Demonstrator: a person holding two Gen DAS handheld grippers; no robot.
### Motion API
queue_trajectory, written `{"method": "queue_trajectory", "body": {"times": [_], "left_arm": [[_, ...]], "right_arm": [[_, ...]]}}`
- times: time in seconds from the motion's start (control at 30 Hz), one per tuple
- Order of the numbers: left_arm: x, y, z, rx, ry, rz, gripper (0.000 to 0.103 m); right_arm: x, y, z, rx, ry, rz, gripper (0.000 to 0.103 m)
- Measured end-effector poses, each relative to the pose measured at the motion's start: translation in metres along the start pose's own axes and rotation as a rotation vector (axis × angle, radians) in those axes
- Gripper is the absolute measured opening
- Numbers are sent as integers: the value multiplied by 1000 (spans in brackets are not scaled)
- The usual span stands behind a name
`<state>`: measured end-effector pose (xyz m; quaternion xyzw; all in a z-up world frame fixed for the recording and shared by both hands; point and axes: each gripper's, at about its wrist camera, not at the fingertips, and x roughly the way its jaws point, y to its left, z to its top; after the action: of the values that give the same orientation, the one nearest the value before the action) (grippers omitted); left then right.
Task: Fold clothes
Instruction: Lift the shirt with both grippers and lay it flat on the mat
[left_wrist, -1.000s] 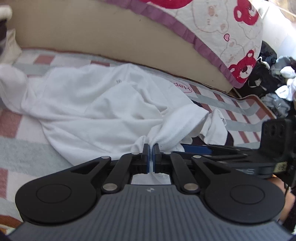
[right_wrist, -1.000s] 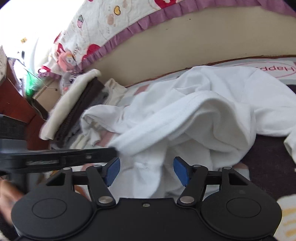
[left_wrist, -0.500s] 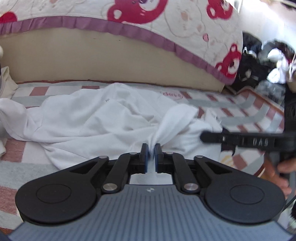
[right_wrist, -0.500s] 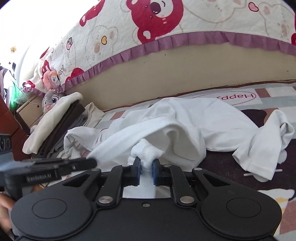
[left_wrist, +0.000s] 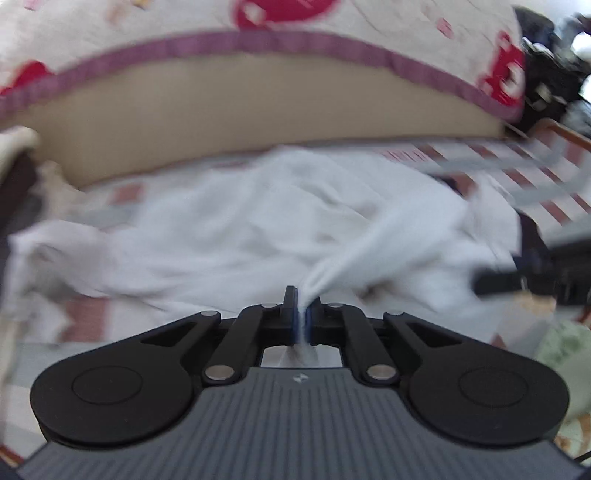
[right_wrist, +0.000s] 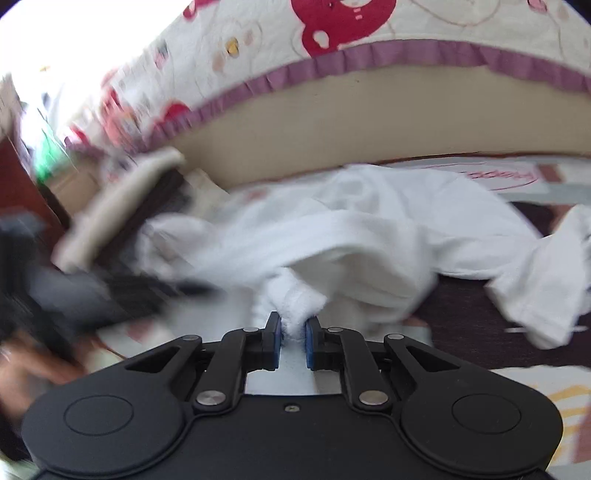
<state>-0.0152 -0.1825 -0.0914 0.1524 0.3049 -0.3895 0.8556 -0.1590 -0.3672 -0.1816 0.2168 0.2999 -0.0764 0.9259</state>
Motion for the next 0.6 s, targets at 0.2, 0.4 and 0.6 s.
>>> {"method": "queue_trajectory", "body": {"times": [0.2,0.4,0.6], "left_arm": [[-76,81,38,-87,-216,322,4],[-145,121,18,-123,-362,482,5],[-147,130,-43,-159,-198,364,5]], "right_arm": [[-21,-22,24,47,-62,-204,12],[-111,-30,59,141,-304,-181,11],[-127,-53,28,205,-154,-166,11]]}}
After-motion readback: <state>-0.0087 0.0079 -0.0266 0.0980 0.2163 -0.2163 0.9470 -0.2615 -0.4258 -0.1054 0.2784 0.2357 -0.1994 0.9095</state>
